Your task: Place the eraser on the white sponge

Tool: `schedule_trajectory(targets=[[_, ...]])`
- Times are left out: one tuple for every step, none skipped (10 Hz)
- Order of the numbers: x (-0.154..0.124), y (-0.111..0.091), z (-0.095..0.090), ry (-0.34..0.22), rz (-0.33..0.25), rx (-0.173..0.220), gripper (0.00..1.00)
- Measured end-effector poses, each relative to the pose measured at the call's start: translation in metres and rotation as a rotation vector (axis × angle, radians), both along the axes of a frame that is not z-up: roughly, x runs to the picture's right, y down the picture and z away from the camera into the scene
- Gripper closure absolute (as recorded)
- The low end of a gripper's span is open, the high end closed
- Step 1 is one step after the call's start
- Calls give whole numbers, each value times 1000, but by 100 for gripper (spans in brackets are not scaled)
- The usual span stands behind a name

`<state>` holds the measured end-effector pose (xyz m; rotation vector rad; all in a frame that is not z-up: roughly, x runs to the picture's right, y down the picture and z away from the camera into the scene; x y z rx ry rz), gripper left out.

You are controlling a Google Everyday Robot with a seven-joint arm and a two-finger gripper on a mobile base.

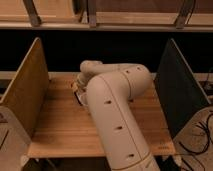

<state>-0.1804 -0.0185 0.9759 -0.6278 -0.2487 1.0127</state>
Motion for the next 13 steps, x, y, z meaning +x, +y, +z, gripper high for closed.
schedule_trajectory(targets=[[-1,-13,-8,-15,-2,54,100],[-3,-24,-14,-26,-10,104,100],[-6,-32,-18,-33,-23,149,100],[-4,-49,-23,-33,-44,223,100],[3,-68,-28,-17,-79,301,100],[11,-84,-32,2,-101,355,100],[26,-102,-38,35,-126,412,100],[55,-123,-50,91,-149,471,100],[77,-135,-60,131,-155,503,100],[107,-141,-73,185,-153,523,100],[134,-140,-86,234,-144,526,100],[159,-126,-97,282,-127,505,100],[173,-108,-106,310,-108,477,100]])
